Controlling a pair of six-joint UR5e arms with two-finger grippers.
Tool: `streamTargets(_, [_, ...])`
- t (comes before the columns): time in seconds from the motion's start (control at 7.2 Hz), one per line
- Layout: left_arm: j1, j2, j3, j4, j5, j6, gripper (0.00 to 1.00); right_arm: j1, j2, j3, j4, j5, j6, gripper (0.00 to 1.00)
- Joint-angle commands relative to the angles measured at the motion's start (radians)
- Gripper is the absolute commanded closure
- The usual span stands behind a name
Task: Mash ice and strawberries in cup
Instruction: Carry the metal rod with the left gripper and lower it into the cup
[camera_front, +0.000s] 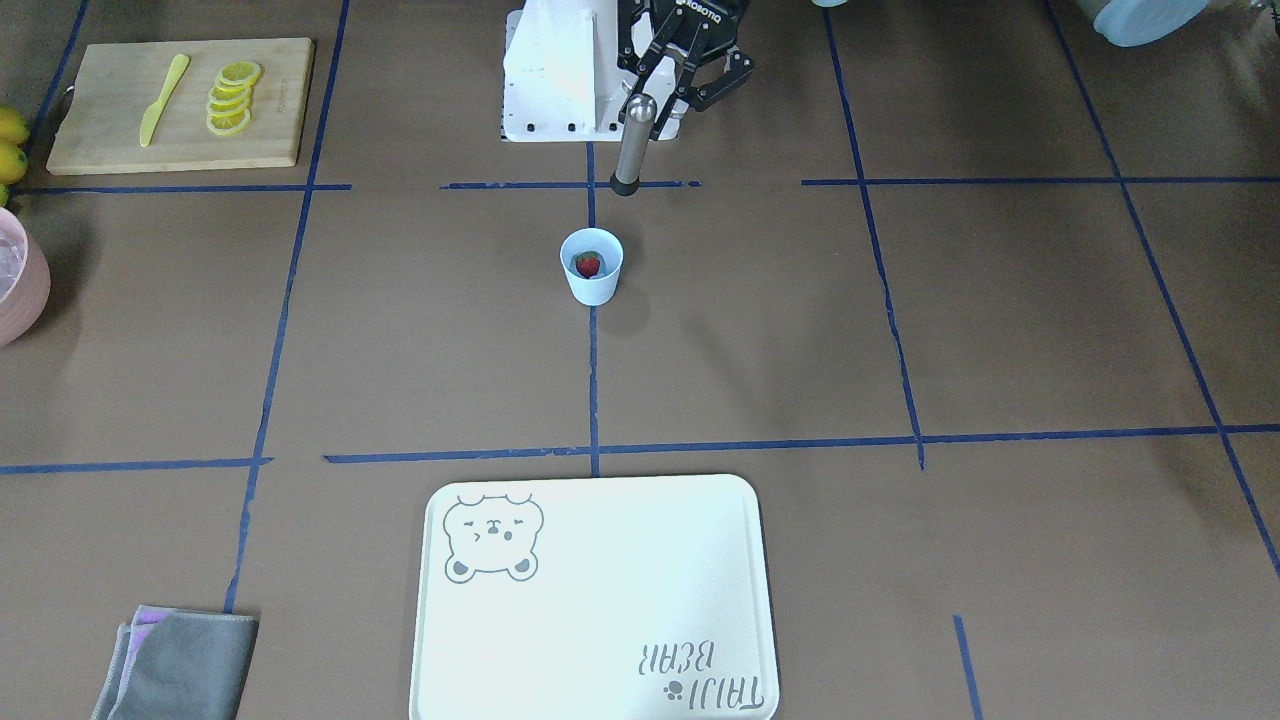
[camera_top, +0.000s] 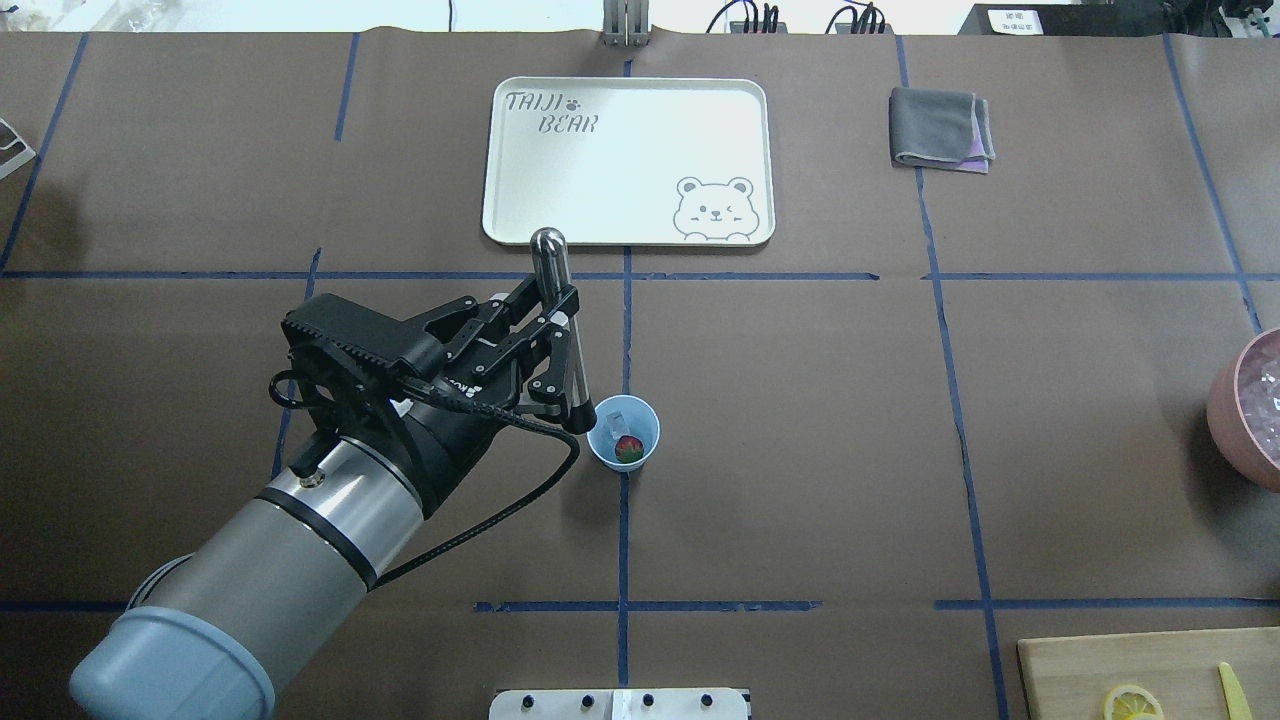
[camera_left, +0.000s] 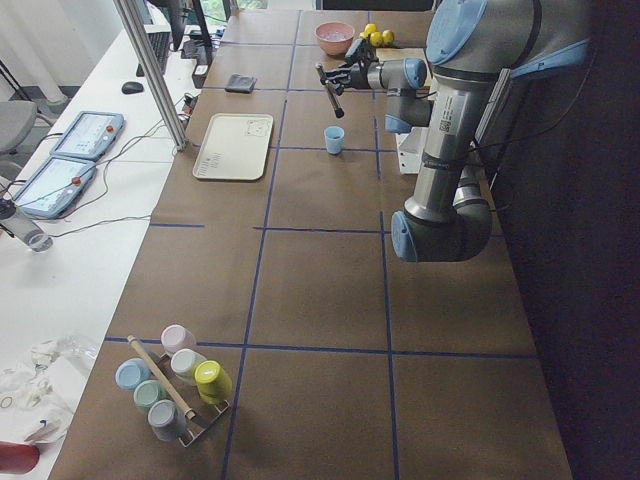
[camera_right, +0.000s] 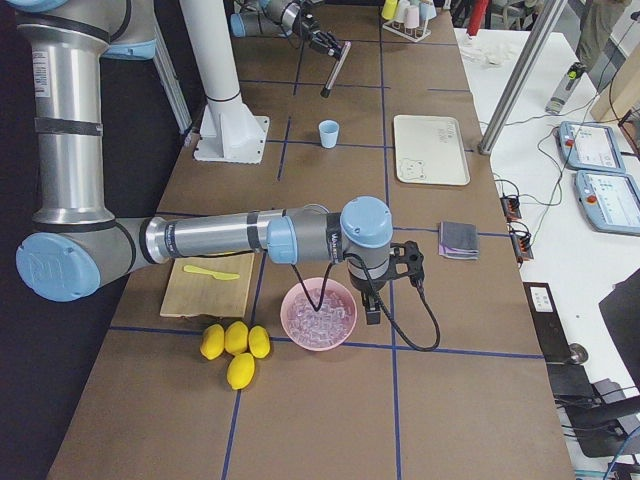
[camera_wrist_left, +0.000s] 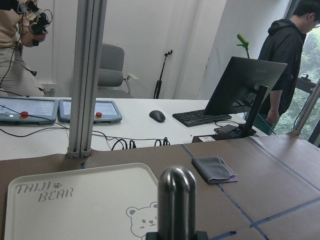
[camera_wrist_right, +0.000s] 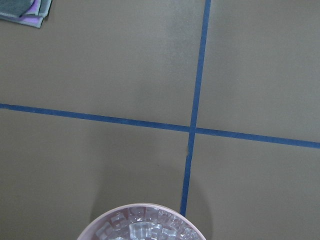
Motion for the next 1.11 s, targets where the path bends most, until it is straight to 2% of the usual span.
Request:
streamTargets(0.0, [0.010, -0.003, 0.032, -0.076, 0.012, 0.048, 1.00, -0.002, 0.000, 0.001, 0.000, -0.002, -0.002, 0.01])
streamTargets(0.28, [0.007, -0.010, 0.180, -0.337, -0.089, 0.211, 1.00, -0.002, 0.000, -0.001, 0.000, -0.002, 0.000, 0.01])
streamTargets(0.56, [-0.019, -0.013, 0.241, -0.468, -0.183, 0.303, 1.00, -0.002, -0.002, -0.004, 0.000, -0.005, -0.002, 0.01])
streamTargets(0.97, [-0.102, -0.022, 0.440, -0.720, -0.274, 0.306, 1.00, -0.002, -0.002, -0.006, 0.002, -0.008, -0.003, 0.01])
